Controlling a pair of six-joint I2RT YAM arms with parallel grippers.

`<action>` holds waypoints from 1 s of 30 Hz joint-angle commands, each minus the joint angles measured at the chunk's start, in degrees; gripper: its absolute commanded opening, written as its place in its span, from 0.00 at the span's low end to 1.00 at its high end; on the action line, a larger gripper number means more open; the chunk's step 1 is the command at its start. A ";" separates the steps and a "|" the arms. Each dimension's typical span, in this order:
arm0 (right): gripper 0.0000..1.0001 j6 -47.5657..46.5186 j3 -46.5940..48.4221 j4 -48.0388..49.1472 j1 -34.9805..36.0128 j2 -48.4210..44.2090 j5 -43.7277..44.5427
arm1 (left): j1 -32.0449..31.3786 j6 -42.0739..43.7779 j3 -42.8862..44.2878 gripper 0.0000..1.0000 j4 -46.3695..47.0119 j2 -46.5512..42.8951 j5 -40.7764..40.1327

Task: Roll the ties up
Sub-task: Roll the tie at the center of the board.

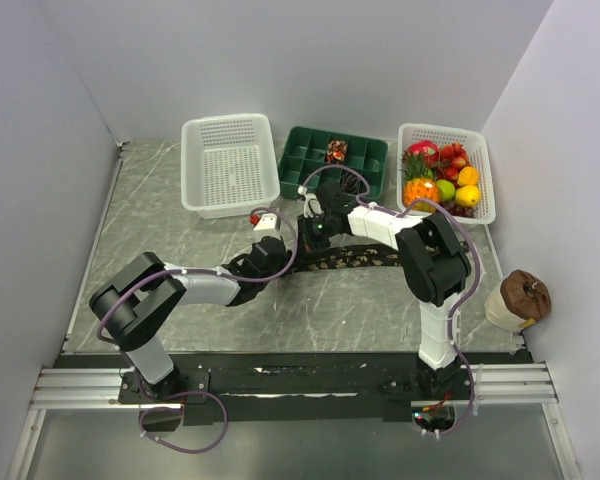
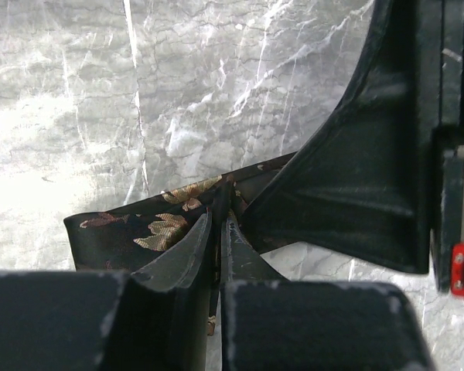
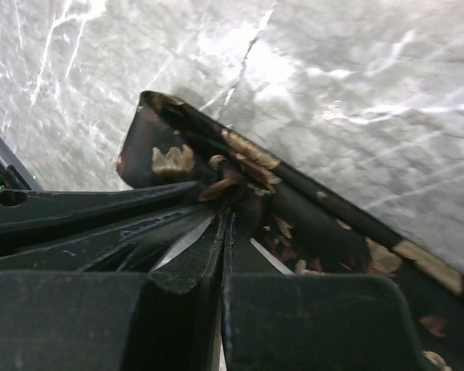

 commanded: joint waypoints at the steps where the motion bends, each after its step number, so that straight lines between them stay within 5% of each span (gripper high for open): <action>1: 0.00 -0.06 -1.05 1.79 -1.25 -3.12 1.77 | -0.63 -0.36 -0.25 0.12 1.97 -1.30 -1.02; 30: 0.00 9.07 2.64 14.00 5.16 6.99 -4.81 | -0.81 -0.35 -2.54 0.15 -0.66 -6.84 -2.69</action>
